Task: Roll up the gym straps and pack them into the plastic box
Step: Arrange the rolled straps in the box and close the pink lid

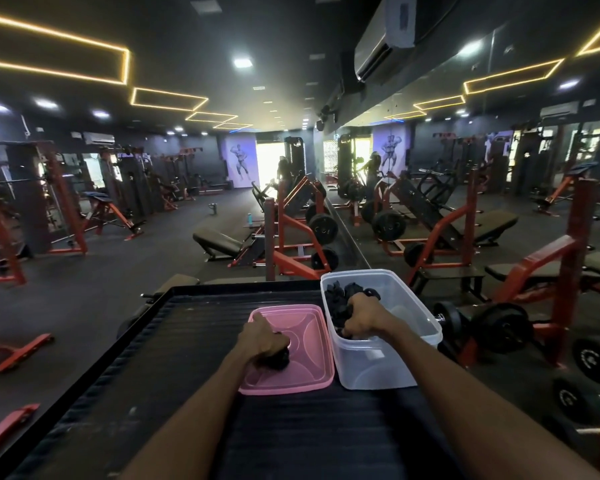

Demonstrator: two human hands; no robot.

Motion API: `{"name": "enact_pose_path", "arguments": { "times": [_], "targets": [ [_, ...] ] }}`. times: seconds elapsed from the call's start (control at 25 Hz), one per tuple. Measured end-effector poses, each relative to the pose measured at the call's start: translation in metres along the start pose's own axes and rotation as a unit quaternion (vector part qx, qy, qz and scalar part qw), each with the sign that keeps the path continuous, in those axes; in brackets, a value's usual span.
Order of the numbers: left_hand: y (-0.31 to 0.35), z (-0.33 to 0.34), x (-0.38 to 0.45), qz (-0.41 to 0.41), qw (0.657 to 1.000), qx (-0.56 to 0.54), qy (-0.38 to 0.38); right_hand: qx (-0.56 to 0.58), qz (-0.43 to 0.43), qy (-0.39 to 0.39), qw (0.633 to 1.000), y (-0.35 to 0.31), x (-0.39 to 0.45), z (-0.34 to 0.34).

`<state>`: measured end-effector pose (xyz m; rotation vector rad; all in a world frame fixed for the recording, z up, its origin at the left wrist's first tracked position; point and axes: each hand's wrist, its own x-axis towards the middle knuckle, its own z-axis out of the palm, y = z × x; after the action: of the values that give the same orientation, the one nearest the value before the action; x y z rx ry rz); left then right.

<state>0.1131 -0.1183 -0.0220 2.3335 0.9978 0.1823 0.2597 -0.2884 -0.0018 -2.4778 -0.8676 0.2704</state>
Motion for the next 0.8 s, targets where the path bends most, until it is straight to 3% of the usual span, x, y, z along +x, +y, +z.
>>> {"name": "enact_pose_path", "arguments": {
  "times": [0.28,0.44,0.64,0.8],
  "targets": [
    [0.038,-0.023,-0.017,0.085,0.982,-0.149,0.074,0.012,-0.015,0.016,1.0,0.003,-0.005,-0.008],
    [0.069,-0.027,-0.032,0.217,0.954,-0.166,0.122,0.088,-0.019,0.13,0.987,0.0,0.001,-0.021],
    [0.1,-0.019,-0.044,0.29,0.939,-0.153,0.105,0.27,-0.107,0.242,0.926,-0.012,-0.015,-0.055],
    [0.11,-0.008,-0.039,0.319,0.93,-0.166,0.082,0.317,-0.121,0.105,0.935,-0.01,-0.028,-0.075]
  ]
}}
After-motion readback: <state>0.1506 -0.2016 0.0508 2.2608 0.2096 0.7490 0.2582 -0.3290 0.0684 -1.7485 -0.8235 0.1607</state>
